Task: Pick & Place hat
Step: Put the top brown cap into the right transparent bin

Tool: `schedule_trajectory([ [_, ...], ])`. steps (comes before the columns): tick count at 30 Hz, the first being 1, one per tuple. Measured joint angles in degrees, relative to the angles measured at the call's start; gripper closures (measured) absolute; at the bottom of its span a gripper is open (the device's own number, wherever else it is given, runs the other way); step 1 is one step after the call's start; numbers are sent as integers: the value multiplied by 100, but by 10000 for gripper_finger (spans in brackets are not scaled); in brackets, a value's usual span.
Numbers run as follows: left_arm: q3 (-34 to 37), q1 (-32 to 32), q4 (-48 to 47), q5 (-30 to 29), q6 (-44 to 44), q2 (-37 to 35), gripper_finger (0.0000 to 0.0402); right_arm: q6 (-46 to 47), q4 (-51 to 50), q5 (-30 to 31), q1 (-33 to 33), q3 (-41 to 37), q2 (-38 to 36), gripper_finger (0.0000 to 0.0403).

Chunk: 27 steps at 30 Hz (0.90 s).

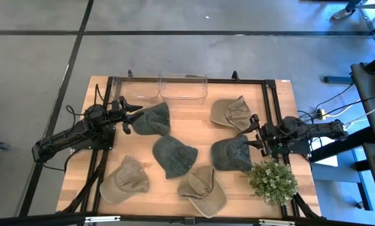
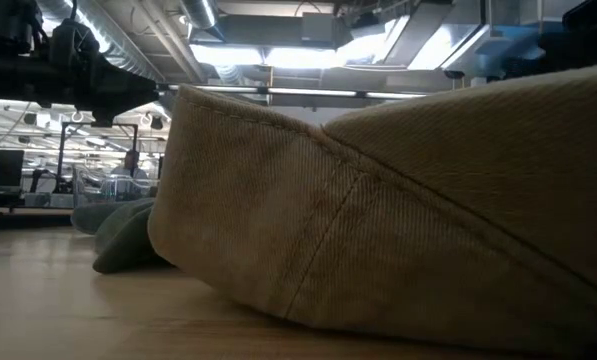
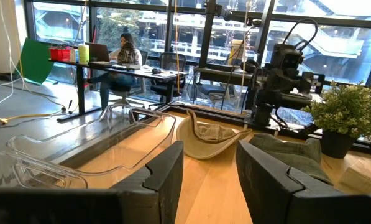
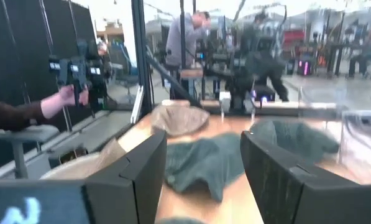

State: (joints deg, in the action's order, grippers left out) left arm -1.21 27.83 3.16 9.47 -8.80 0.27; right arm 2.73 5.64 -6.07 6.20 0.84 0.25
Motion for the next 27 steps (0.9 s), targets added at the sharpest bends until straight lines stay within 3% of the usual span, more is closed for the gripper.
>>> schedule_trajectory([
  [14,0,0,0,0,0,-1,258,667,563,94,-1,2,0,196],
  [19,-2,0,0,-2,2,-2,258,1482,482,1504,-11,113,30,196],
  [24,0,2,0,-163,99,-1,258,1027,42,2098,-9,636,516,196],
  [27,-2,2,0,-214,350,-2,258,922,-665,2822,-9,1178,1125,198],
])
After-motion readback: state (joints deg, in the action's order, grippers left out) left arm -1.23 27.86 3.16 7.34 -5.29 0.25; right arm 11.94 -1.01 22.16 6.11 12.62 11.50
